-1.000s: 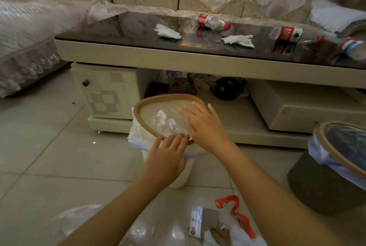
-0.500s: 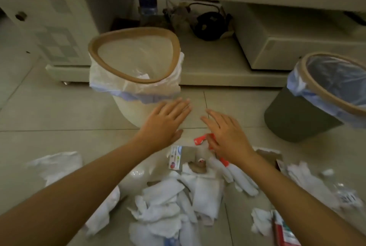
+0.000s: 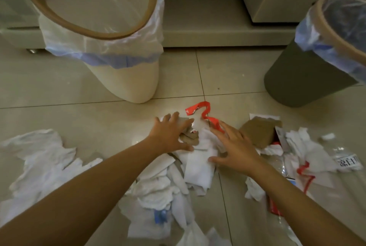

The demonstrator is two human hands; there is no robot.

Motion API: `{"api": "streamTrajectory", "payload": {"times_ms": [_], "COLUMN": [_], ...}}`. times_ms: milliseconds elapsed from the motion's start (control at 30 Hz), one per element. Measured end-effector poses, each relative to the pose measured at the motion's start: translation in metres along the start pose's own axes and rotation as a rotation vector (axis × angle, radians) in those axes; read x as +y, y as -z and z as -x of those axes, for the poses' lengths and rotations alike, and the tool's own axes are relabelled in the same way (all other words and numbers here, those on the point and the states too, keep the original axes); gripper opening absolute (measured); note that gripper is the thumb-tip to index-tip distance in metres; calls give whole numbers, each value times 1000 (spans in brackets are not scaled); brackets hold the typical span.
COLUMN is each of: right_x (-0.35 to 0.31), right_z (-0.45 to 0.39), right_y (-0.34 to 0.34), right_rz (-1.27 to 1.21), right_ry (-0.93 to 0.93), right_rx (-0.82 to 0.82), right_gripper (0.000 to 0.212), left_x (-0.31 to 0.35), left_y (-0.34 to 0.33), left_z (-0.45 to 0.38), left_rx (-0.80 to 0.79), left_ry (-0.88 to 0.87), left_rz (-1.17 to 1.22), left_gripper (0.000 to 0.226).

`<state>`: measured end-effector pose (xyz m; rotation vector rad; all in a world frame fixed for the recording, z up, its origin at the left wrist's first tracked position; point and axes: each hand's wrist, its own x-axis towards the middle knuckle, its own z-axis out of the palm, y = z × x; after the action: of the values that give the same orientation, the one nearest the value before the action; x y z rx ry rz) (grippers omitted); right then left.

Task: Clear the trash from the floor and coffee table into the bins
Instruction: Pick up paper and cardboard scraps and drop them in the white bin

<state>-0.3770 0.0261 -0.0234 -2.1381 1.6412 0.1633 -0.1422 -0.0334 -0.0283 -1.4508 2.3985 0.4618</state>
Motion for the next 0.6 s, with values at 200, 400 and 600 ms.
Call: {"api": "streamTrajectory", "payload": {"times_ms": [200, 400, 600], "right_x": [6, 5, 3], "right_z": [7, 7, 8], "right_y": [-19, -21, -18], "right_rz": [18, 36, 44], "right_ry": [-65, -73, -77], "right_rx": [-80, -58, -57], "right_gripper": [106, 107, 108], "left_x": [19, 35, 21], "left_y": [-9, -21, -16], "left_z": [3, 7, 0], "left_rx": [-2, 108, 31], "left_ry": [-40, -38, 57], "left_rz": [147, 54, 165], "left_gripper": [87, 67, 53]}}
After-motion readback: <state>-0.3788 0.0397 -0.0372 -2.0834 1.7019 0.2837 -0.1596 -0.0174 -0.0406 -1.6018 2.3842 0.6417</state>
